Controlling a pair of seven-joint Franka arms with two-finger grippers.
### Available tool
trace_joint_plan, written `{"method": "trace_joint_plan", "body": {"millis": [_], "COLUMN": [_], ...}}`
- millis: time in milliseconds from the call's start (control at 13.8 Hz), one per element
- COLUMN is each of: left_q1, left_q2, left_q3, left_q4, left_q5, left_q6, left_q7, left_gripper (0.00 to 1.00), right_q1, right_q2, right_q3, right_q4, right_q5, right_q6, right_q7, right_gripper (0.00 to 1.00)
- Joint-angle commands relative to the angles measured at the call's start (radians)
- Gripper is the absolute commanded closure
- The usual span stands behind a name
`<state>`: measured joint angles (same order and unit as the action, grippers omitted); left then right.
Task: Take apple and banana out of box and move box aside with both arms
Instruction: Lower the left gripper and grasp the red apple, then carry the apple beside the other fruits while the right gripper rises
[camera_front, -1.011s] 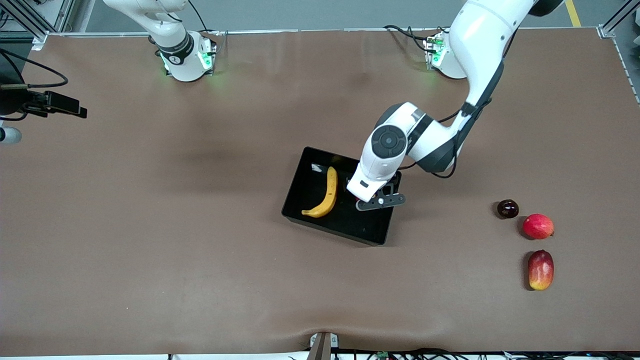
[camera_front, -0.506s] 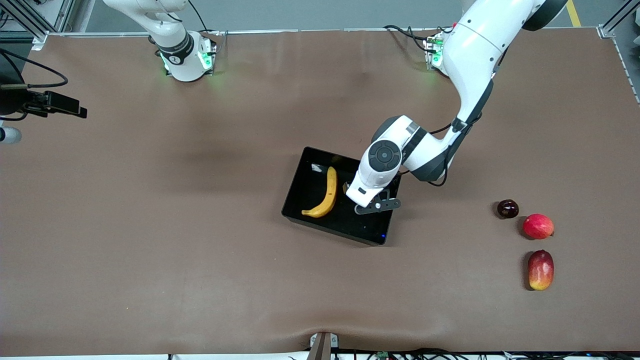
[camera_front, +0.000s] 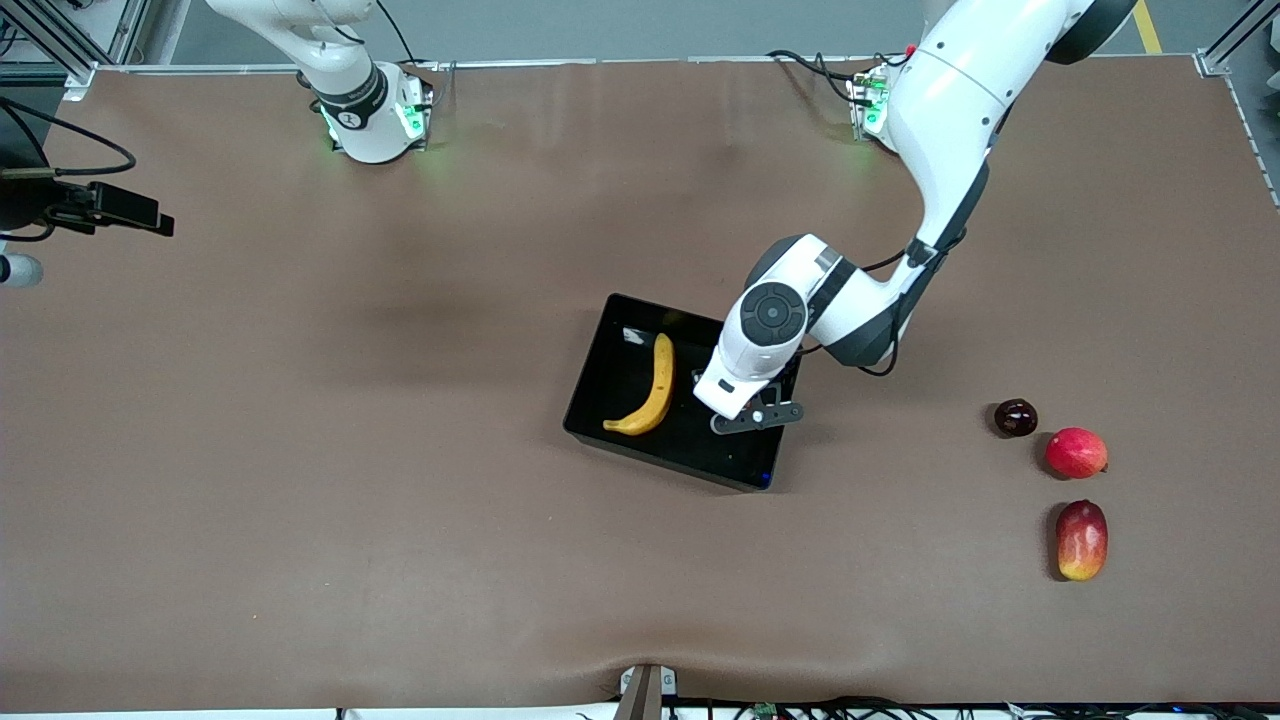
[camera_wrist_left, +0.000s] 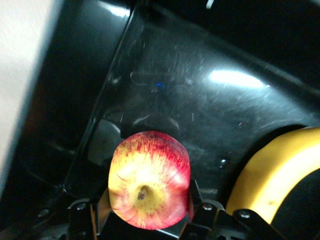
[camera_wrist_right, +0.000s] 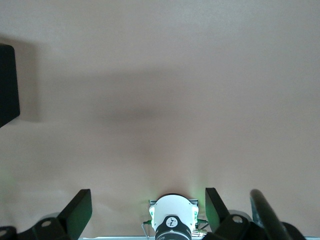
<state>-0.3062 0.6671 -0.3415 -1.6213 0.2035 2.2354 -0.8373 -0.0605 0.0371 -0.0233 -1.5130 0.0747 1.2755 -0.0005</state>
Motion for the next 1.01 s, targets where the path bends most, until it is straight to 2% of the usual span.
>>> {"method": "trace_joint_plan", "body": {"millis": [0, 217, 433, 722, 939], "left_q1": [0.010, 0.064, 0.191, 0.357, 0.459], "left_q2": [-0.107, -0.187, -0.237, -0.219, -0.159], "left_q3": [0.004, 0.002, 0.001, -0.001, 0.006], "left_q4": [0.023, 0.035, 0.027, 0.024, 0.037], "left_q5": [0.019, 0.017, 0.017, 0.013, 0.020], "left_q6": [-0.031, -0.062, -0.098, -0.105, -0.065], "left_q7": [0.069, 0.098, 0.353, 0.627, 0.716], "left_gripper": [1.00, 1.00, 1.00, 1.00, 1.00], "right_q1": [-0.018, -0.027, -0.022, -0.018, -0.007], "right_q2": [0.001, 0.009, 0.014, 0.027, 0.032], "right_q3": [0.013, 0.013, 0.013, 0.013, 0.017], "right_q4": [0.016, 0.017, 0.020, 0.022, 0.024], "right_q5": [0.020, 0.030, 0.031, 0.031, 0.030], "right_q6": [-0.007, -0.007, -0.004, -0.005, -0.007], "right_q7": [0.000, -0.003, 0.000, -0.001, 0.002], "right_gripper": [0.00, 0.00, 0.00, 0.00, 0.00]}}
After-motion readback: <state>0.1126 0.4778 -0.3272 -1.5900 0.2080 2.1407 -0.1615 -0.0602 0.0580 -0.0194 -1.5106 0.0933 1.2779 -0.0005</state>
